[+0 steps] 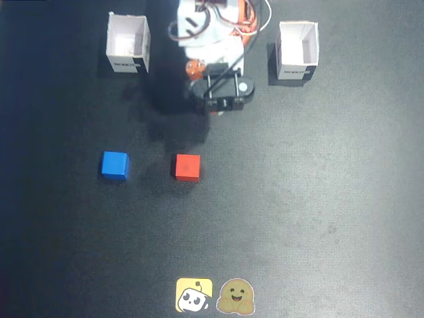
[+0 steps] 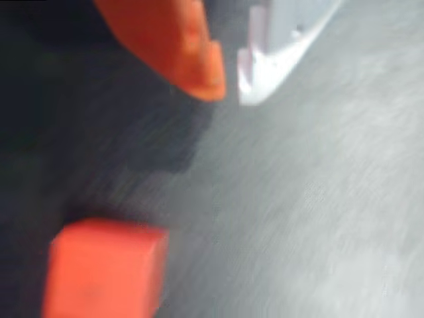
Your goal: Put the red cube in the right box and the blue cube in the left box.
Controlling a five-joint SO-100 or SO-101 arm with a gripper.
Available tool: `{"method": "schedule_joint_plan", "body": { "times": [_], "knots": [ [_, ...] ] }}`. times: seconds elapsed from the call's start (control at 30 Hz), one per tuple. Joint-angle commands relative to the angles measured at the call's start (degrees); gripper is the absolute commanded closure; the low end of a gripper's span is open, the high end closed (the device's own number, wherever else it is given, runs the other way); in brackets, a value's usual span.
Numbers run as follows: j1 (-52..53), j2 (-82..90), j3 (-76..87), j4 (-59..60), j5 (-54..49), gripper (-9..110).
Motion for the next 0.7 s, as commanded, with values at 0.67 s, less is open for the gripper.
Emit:
{"method": "schedule_joint_plan", "body": {
  "times": [0.67],
  "knots": [
    [4.0,-30.7,-16.7,-16.3,-7.9,94]
  ]
}}
